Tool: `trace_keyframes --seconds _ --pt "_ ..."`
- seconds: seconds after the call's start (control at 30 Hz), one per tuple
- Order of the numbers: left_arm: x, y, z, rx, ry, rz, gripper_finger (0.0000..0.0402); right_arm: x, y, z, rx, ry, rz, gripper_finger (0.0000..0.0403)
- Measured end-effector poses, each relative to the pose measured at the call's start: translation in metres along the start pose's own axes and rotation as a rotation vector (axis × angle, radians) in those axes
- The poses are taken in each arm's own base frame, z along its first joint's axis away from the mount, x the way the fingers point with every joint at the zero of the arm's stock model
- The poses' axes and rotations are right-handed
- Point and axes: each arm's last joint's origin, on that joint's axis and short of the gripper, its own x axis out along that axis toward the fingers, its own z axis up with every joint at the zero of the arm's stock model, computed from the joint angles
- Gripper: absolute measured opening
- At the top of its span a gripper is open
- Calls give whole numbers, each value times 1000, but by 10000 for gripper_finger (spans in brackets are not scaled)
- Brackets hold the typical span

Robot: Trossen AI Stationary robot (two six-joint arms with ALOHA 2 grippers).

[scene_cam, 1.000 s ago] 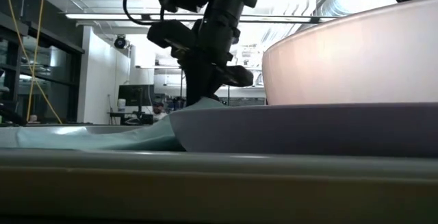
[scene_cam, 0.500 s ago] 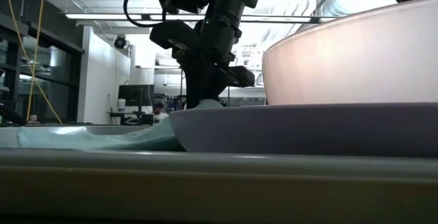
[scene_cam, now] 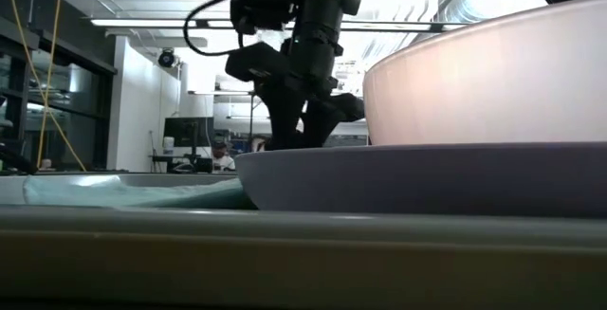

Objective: Set up tray
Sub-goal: Put the blue napkin on the serving tray to the left of the purple plate

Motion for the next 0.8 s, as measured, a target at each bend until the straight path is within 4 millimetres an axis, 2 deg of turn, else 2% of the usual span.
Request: trace_keyframes --seconds 0.13,0.27,0.37,0.47,0.63,0.8 --pt "0 0 0 0 1 0 227 -5 -8 6 26 -16 -13 156" --pt "0 0 -1 1 7 -1 227 -23 -6 13 29 -88 46 126" --pt "0 0 -1 3 14 -3 227 -35 2 16 -3 -142 145 76" --pt "0 0 -2 3 17 -4 227 -43 21 16 -106 -202 310 15" --pt "0 0 -2 4 21 -4 227 -48 53 3 -208 -232 501 3" --pt "0 0 -2 5 17 2 227 -43 60 -15 -200 -181 437 1"
